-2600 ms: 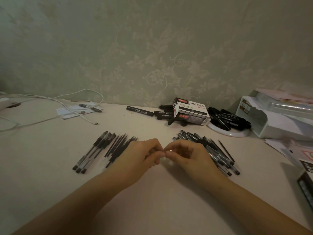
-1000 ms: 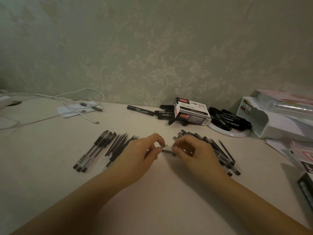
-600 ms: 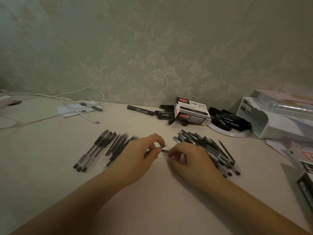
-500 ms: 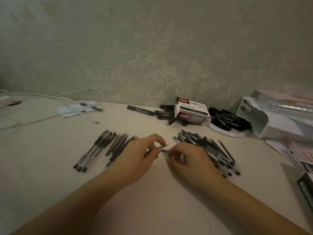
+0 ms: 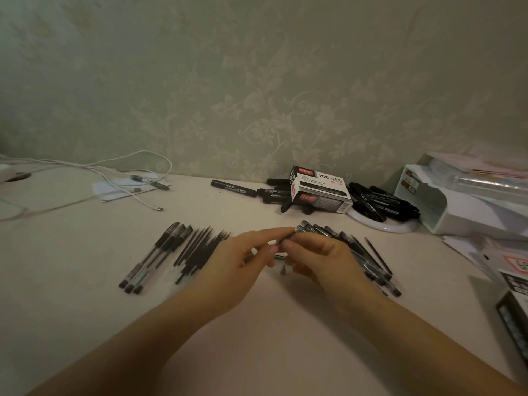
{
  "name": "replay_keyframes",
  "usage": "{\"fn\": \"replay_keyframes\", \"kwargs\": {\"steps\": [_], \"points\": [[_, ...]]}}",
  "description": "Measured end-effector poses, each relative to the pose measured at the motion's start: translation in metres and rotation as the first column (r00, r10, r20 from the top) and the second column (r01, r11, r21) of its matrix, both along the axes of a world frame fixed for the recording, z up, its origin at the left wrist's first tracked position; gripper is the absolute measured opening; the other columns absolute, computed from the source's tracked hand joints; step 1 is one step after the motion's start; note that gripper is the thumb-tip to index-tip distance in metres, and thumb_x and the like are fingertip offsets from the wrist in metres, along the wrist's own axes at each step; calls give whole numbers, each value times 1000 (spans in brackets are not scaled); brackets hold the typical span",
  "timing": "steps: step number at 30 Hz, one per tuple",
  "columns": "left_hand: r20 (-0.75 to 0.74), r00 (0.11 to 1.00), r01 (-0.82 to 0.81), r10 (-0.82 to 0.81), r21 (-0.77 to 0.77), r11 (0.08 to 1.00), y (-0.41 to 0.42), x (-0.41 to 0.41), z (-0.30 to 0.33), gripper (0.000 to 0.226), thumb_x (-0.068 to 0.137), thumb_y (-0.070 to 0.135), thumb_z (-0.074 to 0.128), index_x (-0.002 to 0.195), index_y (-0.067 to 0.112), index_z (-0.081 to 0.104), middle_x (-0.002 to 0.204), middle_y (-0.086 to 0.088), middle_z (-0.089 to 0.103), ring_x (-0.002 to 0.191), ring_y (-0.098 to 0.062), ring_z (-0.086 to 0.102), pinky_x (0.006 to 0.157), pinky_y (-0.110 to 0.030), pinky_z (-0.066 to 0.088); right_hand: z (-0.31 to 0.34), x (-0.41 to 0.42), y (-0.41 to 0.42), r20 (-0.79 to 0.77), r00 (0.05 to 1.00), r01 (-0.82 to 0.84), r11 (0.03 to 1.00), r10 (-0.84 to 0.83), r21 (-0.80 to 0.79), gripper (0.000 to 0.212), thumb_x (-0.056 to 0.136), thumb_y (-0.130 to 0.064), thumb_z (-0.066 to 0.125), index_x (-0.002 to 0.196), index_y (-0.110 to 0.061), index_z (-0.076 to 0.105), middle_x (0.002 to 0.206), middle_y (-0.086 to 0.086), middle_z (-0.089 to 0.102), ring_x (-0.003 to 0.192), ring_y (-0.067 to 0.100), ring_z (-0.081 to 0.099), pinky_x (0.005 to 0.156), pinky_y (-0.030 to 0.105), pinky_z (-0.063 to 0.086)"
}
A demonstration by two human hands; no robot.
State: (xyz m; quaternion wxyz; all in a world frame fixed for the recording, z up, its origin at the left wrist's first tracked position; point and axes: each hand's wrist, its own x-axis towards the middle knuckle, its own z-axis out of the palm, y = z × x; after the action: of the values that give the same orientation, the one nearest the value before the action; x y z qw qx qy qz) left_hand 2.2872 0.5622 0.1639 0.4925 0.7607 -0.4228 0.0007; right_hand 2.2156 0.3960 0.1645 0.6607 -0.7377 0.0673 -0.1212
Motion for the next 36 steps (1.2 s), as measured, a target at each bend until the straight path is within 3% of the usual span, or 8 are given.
{"fn": "replay_keyframes", "kwargs": {"steps": [3, 7, 9, 11, 14, 22, 31, 36], "points": [[53, 998, -31, 28, 67, 997, 1, 1, -1, 43, 98, 23, 49, 132, 49, 47, 78, 15, 61, 55, 2, 48, 59, -17, 45, 2, 3, -1, 34, 998, 45, 995, -48, 90, 15, 95, -19, 62, 105, -15, 72, 100, 0, 77, 92, 15, 72, 80, 26, 56], [81, 993, -90, 81, 123, 988, 4, 6, -2, 39, 98, 28, 48, 134, 41, 45, 80, 14, 61, 56, 1, 51, 58, -13, 45, 19, 4, -19, 221, 897, 332, 914, -383, 233, 12, 102, -18, 49, 103, -15, 61, 93, -3, 76, 83, 11, 72, 69, 21, 58], [76, 992, -110, 100, 133, 985, 5, 7, -3, 34, 98, 30, 47, 131, 41, 48, 80, 12, 62, 58, -1, 52, 57, -13, 44, 28, 2, -39, 296, 813, 478, 865, -501, 151, 10, 101, -19, 50, 100, -22, 60, 85, -6, 74, 77, 7, 70, 64, 18, 56], [69, 992, -118, 109, 146, 982, 5, 8, -4, 31, 98, 31, 47, 127, 43, 51, 81, 11, 63, 62, -6, 56, 59, -18, 48, 29, 2, -61, 306, 793, 571, 818, -526, -74, 11, 98, -22, 56, 93, -30, 62, 81, -6, 72, 74, 6, 66, 65, 21, 52], [64, 992, -119, 110, 166, 979, 5, 8, -5, 28, 98, 33, 46, 123, 45, 53, 81, 13, 63, 69, -8, 60, 63, -22, 51, 22, 1, -91, 244, 818, 576, 738, -521, -352, 11, 93, -24, 65, 86, -32, 65, 82, -9, 69, 79, 6, 63, 69, 23, 47], [95, 987, -143, 127, 185, 972, 4, 10, -6, 28, 98, 34, 45, 123, 42, 54, 81, 12, 62, 71, 0, 58, 60, -10, 46, -4, 3, -112, 155, 811, 509, 549, -564, -663, 9, 87, -21, 73, 82, -24, 66, 77, -11, 63, 72, 3, 58, 59, 20, 42], [115, 983, -163, 146, 161, 973, 5, 10, -6, 26, 98, 34, 47, 121, 40, 56, 81, 11, 62, 65, 4, 54, 60, -9, 44, -12, 3, -112, 129, 817, 428, 441, -562, -789, 5, 89, -20, 70, 92, -17, 71, 78, -8, 64, 69, 3, 57, 56, 19, 42], [192, 929, -344, 315, 139, 929, 15, 24, 3, 22, 93, 38, 53, 114, 33, 59, 78, 14, 56, 65, 8, 53, 56, -7, 37, -2, -1, -99, 246, 832, 477, 414, -498, -775, 4, 90, -17, 68, 91, -20, 70, 85, -6, 67, 70, 1, 56, 57, 17, 39]]}}
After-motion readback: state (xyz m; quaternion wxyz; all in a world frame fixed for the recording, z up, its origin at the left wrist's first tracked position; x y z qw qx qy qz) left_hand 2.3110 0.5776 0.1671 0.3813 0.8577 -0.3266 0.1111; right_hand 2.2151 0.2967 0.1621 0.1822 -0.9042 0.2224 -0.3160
